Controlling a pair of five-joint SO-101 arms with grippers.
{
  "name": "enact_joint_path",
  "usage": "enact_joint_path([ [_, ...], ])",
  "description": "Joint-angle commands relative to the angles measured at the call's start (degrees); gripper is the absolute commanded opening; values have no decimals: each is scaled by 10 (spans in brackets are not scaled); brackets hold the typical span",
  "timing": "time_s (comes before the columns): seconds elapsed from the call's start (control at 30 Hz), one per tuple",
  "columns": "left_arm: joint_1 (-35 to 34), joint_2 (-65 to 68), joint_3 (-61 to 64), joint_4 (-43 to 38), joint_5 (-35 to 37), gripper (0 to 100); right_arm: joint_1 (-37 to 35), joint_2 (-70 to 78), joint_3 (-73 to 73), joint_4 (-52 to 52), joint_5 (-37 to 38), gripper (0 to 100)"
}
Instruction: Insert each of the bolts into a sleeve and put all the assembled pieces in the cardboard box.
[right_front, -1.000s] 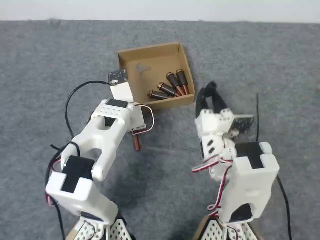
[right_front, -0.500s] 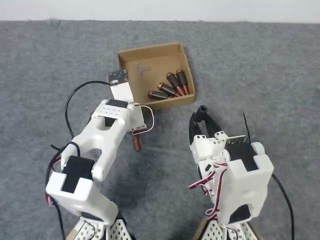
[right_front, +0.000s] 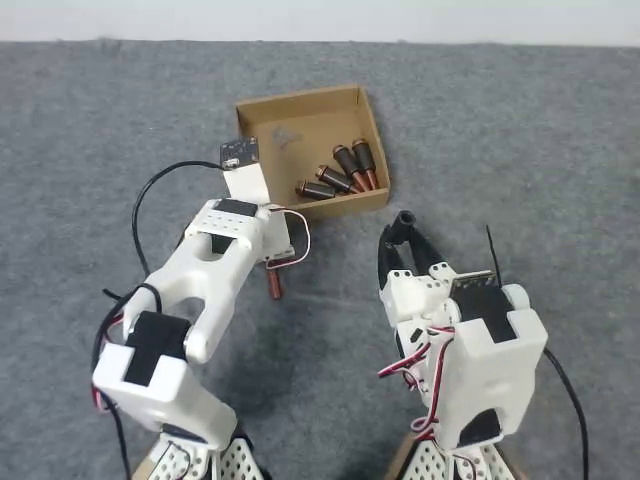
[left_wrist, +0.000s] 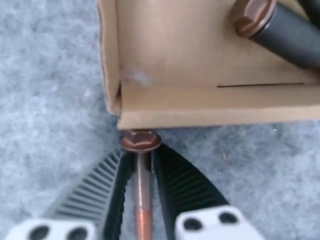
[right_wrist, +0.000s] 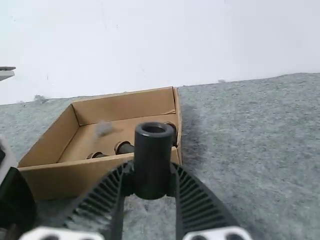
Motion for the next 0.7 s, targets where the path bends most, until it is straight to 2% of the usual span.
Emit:
enact_joint_path([
  [0.0, 3, -74, -11, -17, -1, 12, -6, -7, 14, -15, 14, 6],
  [0.23, 5, -196, -10, 6, -2, 12, -6, -6, 13, -13, 14, 6],
  [0.33, 7, -222, -15, 6, -2, 12, -6, -6, 13, -11, 40, 6],
  [0.67, 7, -267, -15, -54, -3, 13, -15, -5, 13, 13, 54, 6],
])
